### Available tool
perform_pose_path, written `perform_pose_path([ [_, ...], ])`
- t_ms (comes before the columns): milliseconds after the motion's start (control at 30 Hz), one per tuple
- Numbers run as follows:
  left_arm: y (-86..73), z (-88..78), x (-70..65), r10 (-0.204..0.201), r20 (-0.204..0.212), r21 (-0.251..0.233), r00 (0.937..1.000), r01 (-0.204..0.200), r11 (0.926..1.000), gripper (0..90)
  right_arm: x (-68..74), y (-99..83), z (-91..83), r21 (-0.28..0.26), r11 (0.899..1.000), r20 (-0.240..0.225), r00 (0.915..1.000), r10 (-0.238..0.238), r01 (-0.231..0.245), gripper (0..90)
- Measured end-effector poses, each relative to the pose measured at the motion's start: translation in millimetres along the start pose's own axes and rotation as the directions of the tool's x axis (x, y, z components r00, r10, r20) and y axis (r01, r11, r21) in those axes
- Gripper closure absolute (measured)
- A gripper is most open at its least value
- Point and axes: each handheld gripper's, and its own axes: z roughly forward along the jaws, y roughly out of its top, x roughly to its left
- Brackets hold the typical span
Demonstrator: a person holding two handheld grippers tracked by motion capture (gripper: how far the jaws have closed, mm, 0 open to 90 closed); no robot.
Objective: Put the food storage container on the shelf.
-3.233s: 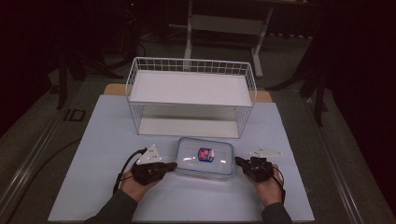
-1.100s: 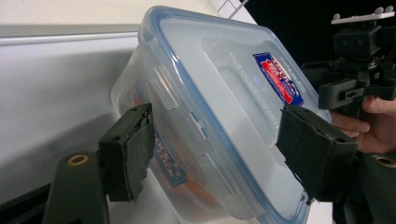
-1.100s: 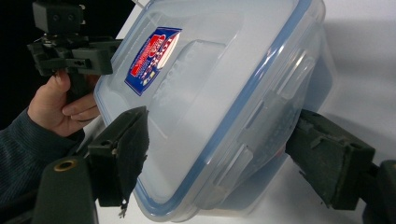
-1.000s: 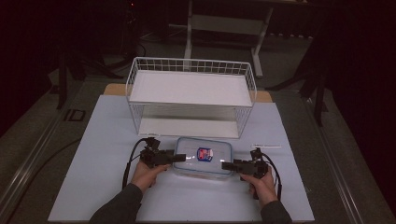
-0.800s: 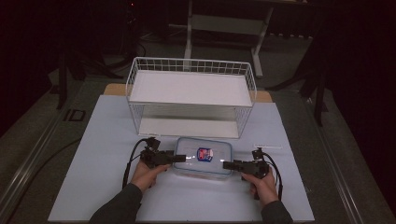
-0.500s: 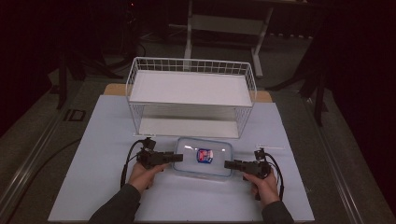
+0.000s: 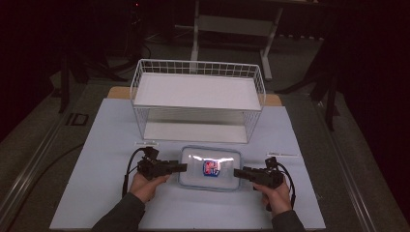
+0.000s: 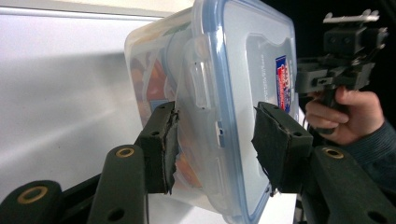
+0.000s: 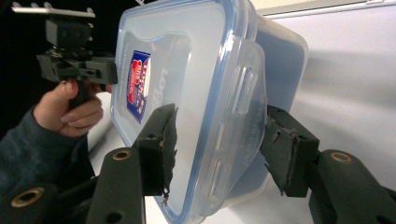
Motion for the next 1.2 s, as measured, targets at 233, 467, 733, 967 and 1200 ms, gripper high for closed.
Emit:
perform_pose_path([
  [233,-2.2,-3.9,-11.6,0.052,-0.05,-0.01,0.9974,-0.053,0.9986,51.8,11.7,-2.5,-3.0,-0.001,0.998,0.041,0.9975,-0.058,0.058,48.6],
  [467,-1.8,-7.9,-17.1,0.083,-0.061,-0.033,0.9947,-0.085,0.9958,51.8,18.8,-1.6,-4.7,-0.028,0.996,0.052,0.9948,-0.088,0.089,48.8],
  [733,2.2,-18.2,-30.9,0.144,-0.08,-0.072,0.9863,-0.15,0.986,51.7,30.8,2.6,-11.2,-0.075,0.984,0.055,0.9856,-0.16,0.164,48.8],
  [967,5.3,-26.5,-40.4,0.193,-0.084,-0.109,0.9776,-0.202,0.9734,51.7,43.1,7.3,-17.4,-0.103,0.971,0.064,0.9754,-0.211,0.216,48.8],
  [1200,8.6,-33.9,-46.9,0.225,-0.089,-0.14,0.9704,-0.235,0.9618,51.7,53.9,11.1,-21.2,-0.131,0.957,0.075,0.9649,-0.252,0.26,48.8],
])
